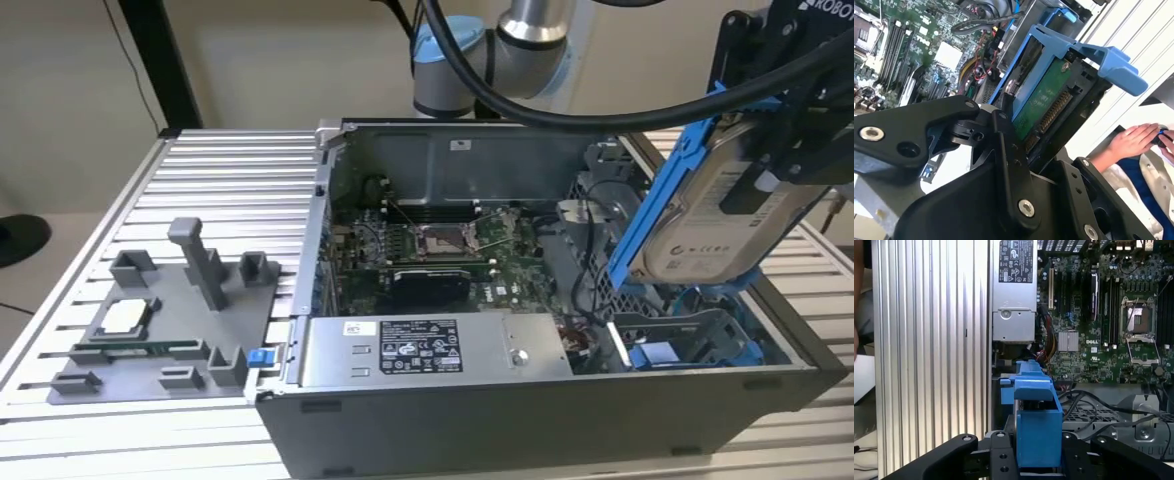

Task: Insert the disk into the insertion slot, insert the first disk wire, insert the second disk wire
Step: 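Insert the disk into the insertion slot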

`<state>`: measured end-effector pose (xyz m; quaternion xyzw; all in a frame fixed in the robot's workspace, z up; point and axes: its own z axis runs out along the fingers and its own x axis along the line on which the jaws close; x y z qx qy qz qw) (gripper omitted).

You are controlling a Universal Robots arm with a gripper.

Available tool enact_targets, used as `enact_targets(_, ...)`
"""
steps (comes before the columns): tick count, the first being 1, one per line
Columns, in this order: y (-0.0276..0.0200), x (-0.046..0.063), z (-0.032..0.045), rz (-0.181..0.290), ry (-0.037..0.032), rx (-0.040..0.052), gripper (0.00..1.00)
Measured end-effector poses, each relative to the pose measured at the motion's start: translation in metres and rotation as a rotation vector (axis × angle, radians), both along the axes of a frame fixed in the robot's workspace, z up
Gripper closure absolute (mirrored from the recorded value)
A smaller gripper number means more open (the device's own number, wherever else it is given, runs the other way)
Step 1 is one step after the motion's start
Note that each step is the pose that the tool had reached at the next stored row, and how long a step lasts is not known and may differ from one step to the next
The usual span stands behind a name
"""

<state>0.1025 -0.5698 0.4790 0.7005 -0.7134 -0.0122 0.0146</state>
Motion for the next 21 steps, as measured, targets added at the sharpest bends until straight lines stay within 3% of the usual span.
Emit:
enact_targets(11,0.0,0.0,-0.0032,0.0,0.0,0.0001,1.0)
enact_targets(21,0.0,0.001,-0.0186,0.0,-0.0009,0.0005,1.0)
